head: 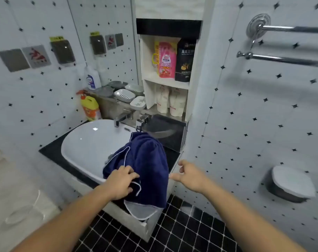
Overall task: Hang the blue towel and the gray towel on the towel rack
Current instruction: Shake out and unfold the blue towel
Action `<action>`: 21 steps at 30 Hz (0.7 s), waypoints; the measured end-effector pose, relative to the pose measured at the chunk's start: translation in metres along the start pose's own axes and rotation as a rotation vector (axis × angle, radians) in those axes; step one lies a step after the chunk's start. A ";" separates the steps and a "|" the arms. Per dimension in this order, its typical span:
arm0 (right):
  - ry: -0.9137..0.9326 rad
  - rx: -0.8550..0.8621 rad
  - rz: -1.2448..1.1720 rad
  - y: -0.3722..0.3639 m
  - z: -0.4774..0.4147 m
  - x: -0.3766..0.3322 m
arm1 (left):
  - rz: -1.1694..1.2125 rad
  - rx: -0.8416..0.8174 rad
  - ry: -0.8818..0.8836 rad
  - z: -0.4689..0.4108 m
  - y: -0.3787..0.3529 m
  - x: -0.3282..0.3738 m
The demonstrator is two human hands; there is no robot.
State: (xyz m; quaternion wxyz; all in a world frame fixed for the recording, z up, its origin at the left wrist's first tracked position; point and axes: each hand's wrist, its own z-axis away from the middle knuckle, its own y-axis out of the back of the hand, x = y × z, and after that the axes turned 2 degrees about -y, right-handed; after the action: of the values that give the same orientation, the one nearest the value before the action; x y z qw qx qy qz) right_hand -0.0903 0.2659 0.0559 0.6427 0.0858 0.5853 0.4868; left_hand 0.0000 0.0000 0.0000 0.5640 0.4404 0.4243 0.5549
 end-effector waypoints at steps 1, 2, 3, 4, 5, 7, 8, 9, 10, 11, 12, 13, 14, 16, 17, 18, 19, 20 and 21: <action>-0.010 -0.003 -0.005 -0.006 -0.010 -0.005 | -0.106 -0.025 -0.063 -0.004 -0.002 -0.005; -0.013 -0.005 0.008 -0.010 -0.015 -0.008 | -0.213 -0.026 -0.126 -0.008 -0.004 -0.008; -0.024 -0.021 0.021 -0.015 -0.025 -0.012 | -0.287 -0.020 -0.189 -0.014 -0.008 -0.013; -0.040 -0.038 0.031 -0.021 -0.033 -0.018 | -0.333 -0.020 -0.252 -0.020 -0.012 -0.018; -0.058 -0.052 0.032 -0.027 -0.043 -0.020 | -0.377 -0.034 -0.298 -0.027 -0.012 -0.021; -0.088 -0.069 0.030 -0.035 -0.055 -0.025 | -0.416 0.025 -0.346 -0.040 -0.009 -0.025; -0.098 -0.068 0.031 -0.037 -0.059 -0.027 | -0.389 0.082 -0.355 -0.045 -0.006 -0.025; -0.110 -0.081 0.035 -0.041 -0.063 -0.026 | -0.312 0.092 -0.323 -0.051 -0.002 -0.023; -0.121 -0.095 0.031 -0.043 -0.066 -0.026 | -0.143 0.124 -0.255 -0.059 0.003 -0.021; -0.131 -0.110 0.014 -0.044 -0.068 -0.026 | 0.047 0.137 -0.160 -0.066 0.012 -0.018; -0.139 -0.125 -0.011 -0.044 -0.069 -0.027 | 0.241 0.143 -0.091 -0.073 0.021 -0.015; -0.143 -0.134 -0.044 -0.044 -0.070 -0.028 | 0.405 0.151 -0.031 -0.080 0.032 -0.012; -0.144 -0.137 -0.080 -0.043 -0.070 -0.031 | 0.531 0.175 0.001 -0.088 0.044 -0.008; -0.130 -0.112 -0.156 -0.041 -0.070 -0.037 | 0.772 0.202 0.005 -0.098 0.072 0.004; -0.105 -0.086 -0.198 -0.038 -0.069 -0.041 | 0.897 0.214 -0.013 -0.101 0.088 0.012; -0.065 -0.055 -0.241 -0.033 -0.068 -0.045 | 1.001 0.226 -0.041 -0.102 0.104 0.021; -0.012 -0.016 -0.277 -0.028 -0.066 -0.048 | 1.084 0.233 -0.074 -0.102 0.122 0.031; 0.035 0.026 -0.300 -0.021 -0.063 -0.052 | 1.146 0.239 -0.115 -0.102 0.141 0.041; 0.075 0.069 -0.339 -0.014 -0.060 -0.056 | 1.190 0.244 -0.163 -0.101 0.159 0.051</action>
State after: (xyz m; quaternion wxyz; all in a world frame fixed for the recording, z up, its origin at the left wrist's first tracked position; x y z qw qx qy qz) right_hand -0.1240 0.1906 0.0658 0.6900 -0.0105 0.6314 0.3538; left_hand -0.1368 0.0532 0.1292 0.1337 0.7044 0.1216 0.6864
